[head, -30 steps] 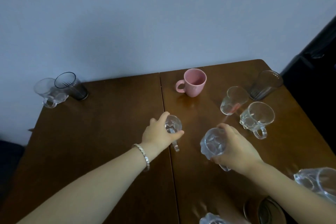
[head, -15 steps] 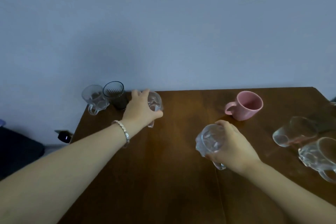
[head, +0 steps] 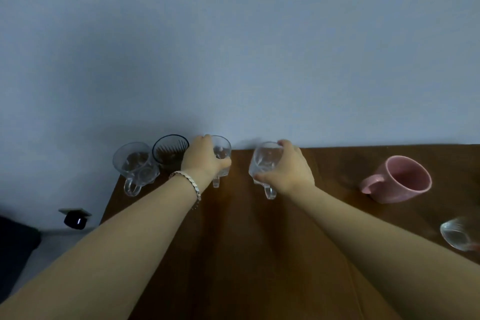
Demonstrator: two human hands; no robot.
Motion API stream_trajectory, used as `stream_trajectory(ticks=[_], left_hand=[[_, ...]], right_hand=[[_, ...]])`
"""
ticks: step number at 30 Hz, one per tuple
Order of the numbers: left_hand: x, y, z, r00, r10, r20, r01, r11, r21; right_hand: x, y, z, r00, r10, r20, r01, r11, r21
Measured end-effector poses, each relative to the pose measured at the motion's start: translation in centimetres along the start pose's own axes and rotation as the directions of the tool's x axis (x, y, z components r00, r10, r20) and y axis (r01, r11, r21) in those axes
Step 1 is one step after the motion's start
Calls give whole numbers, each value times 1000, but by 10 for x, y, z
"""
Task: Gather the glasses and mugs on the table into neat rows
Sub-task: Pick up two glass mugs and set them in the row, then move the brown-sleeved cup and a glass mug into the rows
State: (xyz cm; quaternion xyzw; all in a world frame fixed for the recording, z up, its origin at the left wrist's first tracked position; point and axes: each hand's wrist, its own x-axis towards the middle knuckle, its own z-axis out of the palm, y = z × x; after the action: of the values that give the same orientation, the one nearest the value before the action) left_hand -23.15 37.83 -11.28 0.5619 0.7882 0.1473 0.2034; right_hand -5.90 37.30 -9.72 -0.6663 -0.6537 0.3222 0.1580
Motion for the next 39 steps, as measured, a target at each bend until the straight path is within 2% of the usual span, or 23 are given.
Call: stream_trajectory(ticks=[5,8,11,13,15,17,20,24,29,32,35,39], left_hand=[[-2,-3,3,997,71,10,-70,997,-40],[-3,-4,4,995,101,22,-100,994,-43],[-15,-1,1,992,66,104,-76,993,95],[-34,6,0,994,72,83,-90,968,235],[-59,19,-2,992,111,62,-124,952,278],[-89,32,-1,983,137,124,-167,948,272],[-137,54,0,933,139,331,-229,940,251],[-204,80,6,861,136,491,-246,955,167],[-289,101,26,762,219,610,-309,950,44],[-336,110,34,715,263,648,-342,940,-3],[-377,119,39,719,278,638,-342,939,-24],[-416,132,48,760,248,601,-290,957,-27]], right_hand=[[36,-7,20,1000,16,-17,-17,997,-72],[34,-1,23,999,30,35,-29,999,-27],[14,12,14,994,32,103,-38,998,55],[-11,26,1,979,75,188,-79,997,11],[-44,45,-18,933,121,340,-95,991,-93],[-82,68,-40,873,144,465,-66,981,-180],[-144,100,-77,840,137,525,27,955,-294],[-233,143,-129,856,177,485,62,897,-437],[-335,193,-183,929,240,282,-94,890,-447],[-382,221,-203,936,296,192,-194,887,-419],[-404,252,-206,939,321,124,-251,885,-392],[-396,285,-199,944,327,48,-277,863,-422]])
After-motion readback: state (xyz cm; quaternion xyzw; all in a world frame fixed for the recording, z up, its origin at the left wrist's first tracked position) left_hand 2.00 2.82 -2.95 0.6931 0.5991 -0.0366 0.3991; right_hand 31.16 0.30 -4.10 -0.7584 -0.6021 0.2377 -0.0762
